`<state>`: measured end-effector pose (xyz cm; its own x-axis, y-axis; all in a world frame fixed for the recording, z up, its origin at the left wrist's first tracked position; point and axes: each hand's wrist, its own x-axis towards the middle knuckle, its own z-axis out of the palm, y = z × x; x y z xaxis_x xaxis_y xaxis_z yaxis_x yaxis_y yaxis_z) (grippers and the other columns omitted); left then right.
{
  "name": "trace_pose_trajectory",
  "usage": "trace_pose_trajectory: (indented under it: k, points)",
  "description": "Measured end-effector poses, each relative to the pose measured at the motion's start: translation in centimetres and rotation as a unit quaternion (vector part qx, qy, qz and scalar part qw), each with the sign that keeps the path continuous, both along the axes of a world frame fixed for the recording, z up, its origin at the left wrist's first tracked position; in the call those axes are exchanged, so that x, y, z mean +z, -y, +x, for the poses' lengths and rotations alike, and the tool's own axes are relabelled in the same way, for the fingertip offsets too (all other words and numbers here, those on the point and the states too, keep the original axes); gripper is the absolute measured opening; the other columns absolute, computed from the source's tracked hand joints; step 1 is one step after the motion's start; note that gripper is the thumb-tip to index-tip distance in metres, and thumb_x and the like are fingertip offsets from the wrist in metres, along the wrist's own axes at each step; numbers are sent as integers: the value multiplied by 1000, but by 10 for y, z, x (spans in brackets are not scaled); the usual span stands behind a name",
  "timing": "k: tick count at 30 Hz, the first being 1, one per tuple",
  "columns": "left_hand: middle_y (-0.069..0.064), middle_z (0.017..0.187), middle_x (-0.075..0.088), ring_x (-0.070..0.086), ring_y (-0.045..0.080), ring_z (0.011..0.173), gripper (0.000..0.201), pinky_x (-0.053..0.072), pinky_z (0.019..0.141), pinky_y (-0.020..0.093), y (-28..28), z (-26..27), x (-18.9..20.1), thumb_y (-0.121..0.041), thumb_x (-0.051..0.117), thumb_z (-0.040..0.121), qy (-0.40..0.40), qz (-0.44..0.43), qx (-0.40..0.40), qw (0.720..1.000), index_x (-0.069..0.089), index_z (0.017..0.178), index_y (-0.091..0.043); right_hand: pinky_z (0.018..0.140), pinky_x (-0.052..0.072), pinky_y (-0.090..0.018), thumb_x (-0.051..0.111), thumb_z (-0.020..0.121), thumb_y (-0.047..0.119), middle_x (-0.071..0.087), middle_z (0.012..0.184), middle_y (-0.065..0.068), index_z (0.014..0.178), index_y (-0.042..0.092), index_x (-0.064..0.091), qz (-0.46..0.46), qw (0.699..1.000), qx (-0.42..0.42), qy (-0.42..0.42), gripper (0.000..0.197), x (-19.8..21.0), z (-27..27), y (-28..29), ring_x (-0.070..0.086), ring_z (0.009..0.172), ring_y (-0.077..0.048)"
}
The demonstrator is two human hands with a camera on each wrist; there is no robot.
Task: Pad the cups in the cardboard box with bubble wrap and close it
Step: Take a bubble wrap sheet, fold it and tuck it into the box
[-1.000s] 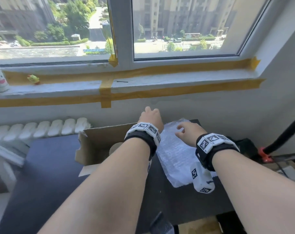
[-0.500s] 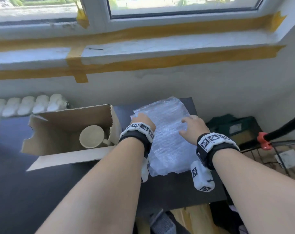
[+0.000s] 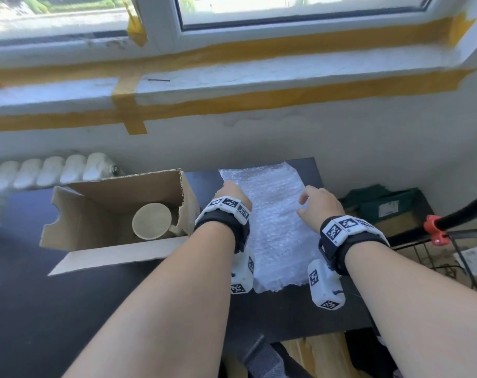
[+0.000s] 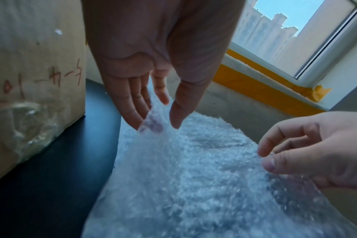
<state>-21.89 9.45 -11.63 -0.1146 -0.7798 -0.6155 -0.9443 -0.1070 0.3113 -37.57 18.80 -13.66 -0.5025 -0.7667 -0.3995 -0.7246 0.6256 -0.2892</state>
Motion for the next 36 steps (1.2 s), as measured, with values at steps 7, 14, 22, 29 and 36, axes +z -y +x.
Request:
trace_pose_trajectory:
  k: [7, 14, 22, 29, 36]
  points:
    - [11, 113, 68, 67, 28, 99, 57, 55, 91, 39, 6, 6, 66, -9, 73, 82, -48, -11, -78, 996, 51, 135, -8, 48, 36, -24, 40, 89, 0, 55, 138, -5, 119, 26, 66, -102, 986, -80, 105, 48, 59, 9, 5, 48, 56, -12]
    - [8, 124, 66, 64, 24, 110, 29, 52, 90, 28, 22, 34, 139, -3, 61, 90, -180, -157, -37, 970, 71, 115, -12, 67, 48, -28, 46, 86, -6, 65, 113, -10, 94, 13, 70, -237, 952, -126, 148, 32, 130, 23, 15, 57, 78, -23]
    - [8, 131, 61, 64, 28, 107, 57, 55, 93, 40, 26, 104, 173, -3, 79, 75, -205, -106, -54, 971, 63, 127, -21, 82, 58, -45, 56, 79, -10, 70, 79, -5, 70, 22, 65, -326, 904, -180, 210, 34, 153, 59, 31, 66, 75, -27]
    - [8, 129, 64, 60, 20, 101, 40, 45, 85, 24, 32, 176, 166, 5, 70, 80, -247, -168, 44, 953, 73, 114, -18, 53, 47, -28, 51, 82, -12, 62, 93, -2, 97, 26, 75, -293, 927, -117, 203, 47, 152, 112, 36, 56, 62, -22]
    - [0, 97, 71, 62, 15, 87, 18, 47, 74, 28, 37, 233, 172, -11, 78, 76, -296, -209, 146, 920, 76, 91, -21, 74, 50, -30, 72, 80, 8, 67, 79, 6, 84, 15, 74, -346, 910, -84, 212, 9, 166, 154, 52, 58, 71, -13]
